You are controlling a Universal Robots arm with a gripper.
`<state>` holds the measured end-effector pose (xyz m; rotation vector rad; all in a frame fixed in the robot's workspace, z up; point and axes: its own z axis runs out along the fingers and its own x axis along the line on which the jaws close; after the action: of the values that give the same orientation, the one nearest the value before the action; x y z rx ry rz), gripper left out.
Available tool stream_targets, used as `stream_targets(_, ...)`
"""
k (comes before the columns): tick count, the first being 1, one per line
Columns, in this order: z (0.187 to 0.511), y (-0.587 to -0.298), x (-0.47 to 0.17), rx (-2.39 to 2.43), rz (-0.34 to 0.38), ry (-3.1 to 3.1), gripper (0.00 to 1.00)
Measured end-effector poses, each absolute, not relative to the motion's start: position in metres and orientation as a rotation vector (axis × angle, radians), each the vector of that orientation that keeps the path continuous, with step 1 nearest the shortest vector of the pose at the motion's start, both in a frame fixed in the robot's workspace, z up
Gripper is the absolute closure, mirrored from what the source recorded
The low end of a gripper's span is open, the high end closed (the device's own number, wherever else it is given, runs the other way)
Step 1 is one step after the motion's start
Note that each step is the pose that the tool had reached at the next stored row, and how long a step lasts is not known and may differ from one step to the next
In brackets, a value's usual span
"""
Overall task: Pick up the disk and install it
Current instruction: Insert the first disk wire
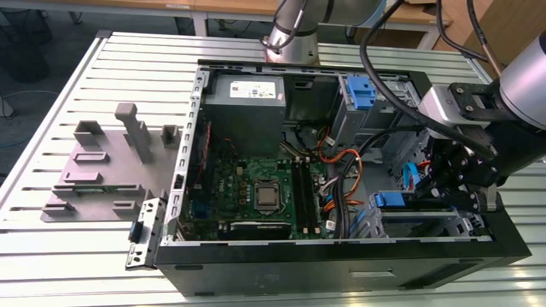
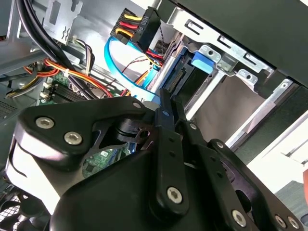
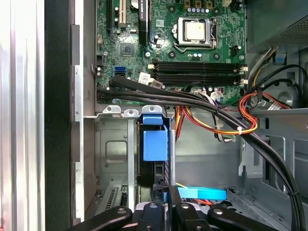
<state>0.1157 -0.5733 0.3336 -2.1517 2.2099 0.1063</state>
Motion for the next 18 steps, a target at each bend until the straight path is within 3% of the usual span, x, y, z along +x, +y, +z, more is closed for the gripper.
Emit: stream_targets(18, 0.3307, -0.5732, 0.1157, -2.151, 0.107, 2.210, 0.83)
